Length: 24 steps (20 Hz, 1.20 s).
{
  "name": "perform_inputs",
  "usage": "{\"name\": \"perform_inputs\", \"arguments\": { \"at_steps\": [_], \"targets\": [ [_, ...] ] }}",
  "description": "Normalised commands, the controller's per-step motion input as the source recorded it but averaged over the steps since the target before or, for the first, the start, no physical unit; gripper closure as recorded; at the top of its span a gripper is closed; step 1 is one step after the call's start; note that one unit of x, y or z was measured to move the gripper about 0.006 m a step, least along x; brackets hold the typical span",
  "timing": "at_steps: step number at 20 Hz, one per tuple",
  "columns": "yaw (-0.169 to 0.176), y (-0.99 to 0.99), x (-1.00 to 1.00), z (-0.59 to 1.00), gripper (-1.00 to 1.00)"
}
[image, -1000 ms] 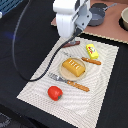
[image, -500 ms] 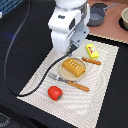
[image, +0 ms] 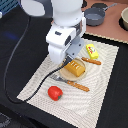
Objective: Interact with the objects in diverse but meaningful ways.
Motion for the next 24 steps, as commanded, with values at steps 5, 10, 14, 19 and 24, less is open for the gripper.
{"name": "perform_inputs", "arguments": {
  "at_steps": [5,10,14,19,24],
  "targets": [
    [-0.075,-0.01,0.75,-0.04,-1.0],
    [-0.076,0.0,0.66,-0.11,-1.0],
    [-0.07,0.0,0.55,-0.16,1.0],
    [-0.057,0.0,0.44,-0.17,1.0],
    [-0.032,0.0,0.35,-0.19,1.0]
  ]
}}
